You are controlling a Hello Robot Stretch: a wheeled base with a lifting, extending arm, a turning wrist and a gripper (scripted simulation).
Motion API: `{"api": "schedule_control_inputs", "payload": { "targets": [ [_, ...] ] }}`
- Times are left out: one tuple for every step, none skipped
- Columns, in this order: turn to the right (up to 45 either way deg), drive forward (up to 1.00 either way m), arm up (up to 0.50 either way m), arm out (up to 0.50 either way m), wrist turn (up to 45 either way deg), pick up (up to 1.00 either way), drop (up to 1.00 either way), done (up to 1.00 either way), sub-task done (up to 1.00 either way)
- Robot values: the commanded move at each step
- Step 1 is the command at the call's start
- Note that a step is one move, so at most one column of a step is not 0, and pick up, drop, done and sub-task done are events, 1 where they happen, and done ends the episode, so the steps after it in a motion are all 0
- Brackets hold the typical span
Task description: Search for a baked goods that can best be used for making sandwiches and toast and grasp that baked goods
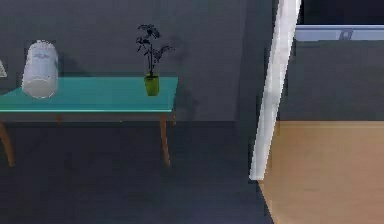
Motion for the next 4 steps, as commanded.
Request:
{"api": "schedule_control_inputs", "payload": {
  "targets": [
    [45.0,0.00,0.00,0.00,0.0,0.00,0.00,0.00,0.00],
    [0.0,0.45,0.00,0.00,0.0,0.00,0.00,0.00,0.00],
    [42.0,0.00,0.00,0.00,0.0,0.00,0.00,0.00,0.00],
    [0.0,0.65,0.00,0.00,0.0,0.00,0.00,0.00,0.00]
  ]
}}
